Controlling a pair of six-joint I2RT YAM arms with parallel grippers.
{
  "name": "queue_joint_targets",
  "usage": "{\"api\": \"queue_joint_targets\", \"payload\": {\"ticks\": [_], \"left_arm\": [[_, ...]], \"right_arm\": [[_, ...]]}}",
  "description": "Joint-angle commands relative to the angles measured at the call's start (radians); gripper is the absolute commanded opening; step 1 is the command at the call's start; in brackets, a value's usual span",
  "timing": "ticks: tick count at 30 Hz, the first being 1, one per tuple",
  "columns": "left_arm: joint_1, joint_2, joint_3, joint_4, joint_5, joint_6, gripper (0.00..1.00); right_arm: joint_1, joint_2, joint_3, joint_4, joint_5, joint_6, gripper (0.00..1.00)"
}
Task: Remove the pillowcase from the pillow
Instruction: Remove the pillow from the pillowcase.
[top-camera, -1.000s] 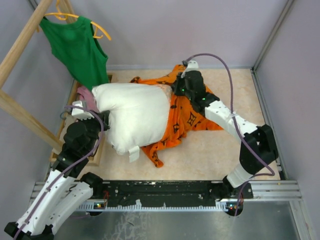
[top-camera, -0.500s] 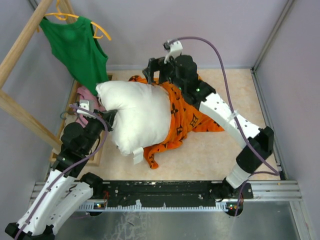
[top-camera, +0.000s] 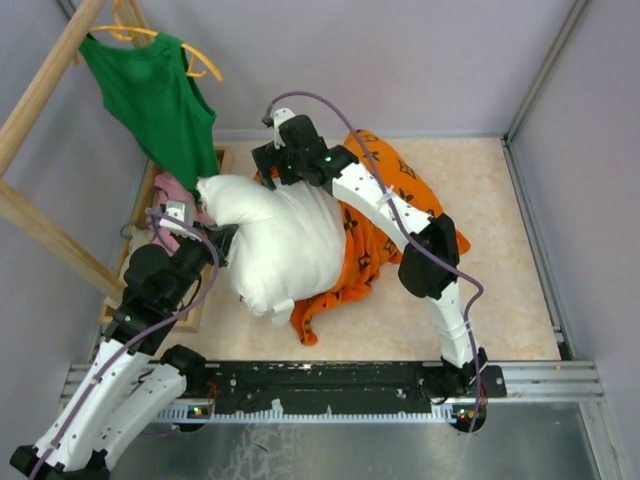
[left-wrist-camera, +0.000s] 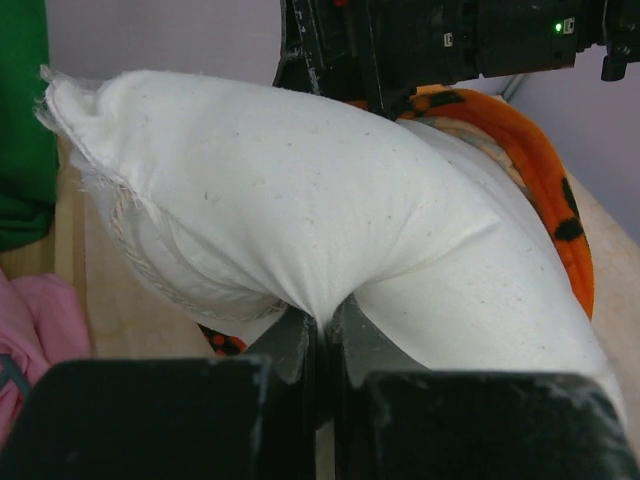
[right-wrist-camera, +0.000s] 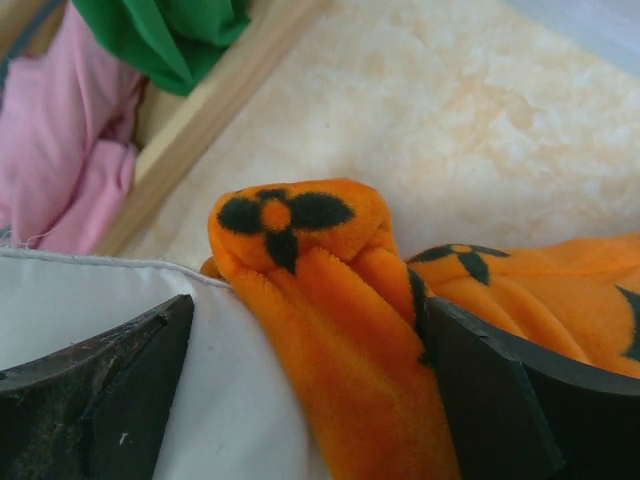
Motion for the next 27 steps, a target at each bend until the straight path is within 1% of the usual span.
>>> {"api": "queue_joint_targets", "payload": {"ticks": [1,4,7,8,9,10,12,14,16,21,22,23,24,25,27], "left_arm": [[0.000,-0.016,0.047,0.112,0.023,0.018,0.00],[0.000,-0.009,0.051,0.113,0.029,0.020,0.00],[-0.001,-0.013,0.053,0.105,0.035,0.020,0.00],[0.000,-0.017,0.052,0.107,0.033,0.020,0.00],[0.000,-0.020,0.051,0.109,0.031,0.020,0.00],[0.000,-0.025,0.049,0.110,0.030,0.020,0.00],[-0.001,-0.032,0.051,0.109,0.031,0.018,0.00],[-0.001,-0.039,0.051,0.105,0.029,0.017,0.00],[0.000,-0.044,0.047,0.110,0.022,0.017,0.00],[-0.001,-0.049,0.057,0.091,0.020,0.015,0.00],[-0.001,-0.052,0.056,0.089,0.018,0.013,0.00],[0.000,-0.056,0.050,0.094,0.013,0.011,0.00],[0.000,-0.060,0.045,0.101,0.009,0.012,0.00],[0.000,-0.062,0.040,0.106,0.005,0.012,0.00],[-0.001,-0.061,0.042,0.103,-0.009,0.012,0.00]], "right_arm": [[-0.002,-0.045,-0.021,-0.098,0.016,-0.052,0.89],[-0.051,-0.082,-0.102,-0.081,0.000,-0.039,0.52],[-0.154,-0.109,-0.152,-0.063,-0.036,0.008,0.16],[-0.195,-0.115,-0.160,-0.057,-0.036,0.037,0.08],[-0.237,-0.125,-0.172,-0.050,-0.027,0.070,0.03],[-0.277,-0.140,-0.189,-0.041,-0.018,0.109,0.00],[-0.325,-0.185,-0.243,-0.009,0.027,0.163,0.00],[-0.331,-0.235,-0.290,0.032,0.077,0.173,0.00],[-0.330,-0.272,-0.325,0.068,0.089,0.191,0.00],[-0.328,-0.306,-0.349,0.077,0.209,0.212,0.00],[-0.328,-0.310,-0.345,0.079,0.211,0.208,0.00],[-0.328,-0.316,-0.346,0.089,0.194,0.202,0.08],[-0.328,-0.328,-0.354,0.105,0.164,0.199,0.19],[-0.326,-0.345,-0.365,0.119,0.131,0.197,0.34],[-0.316,-0.400,-0.403,0.148,0.100,0.193,0.73]]}}
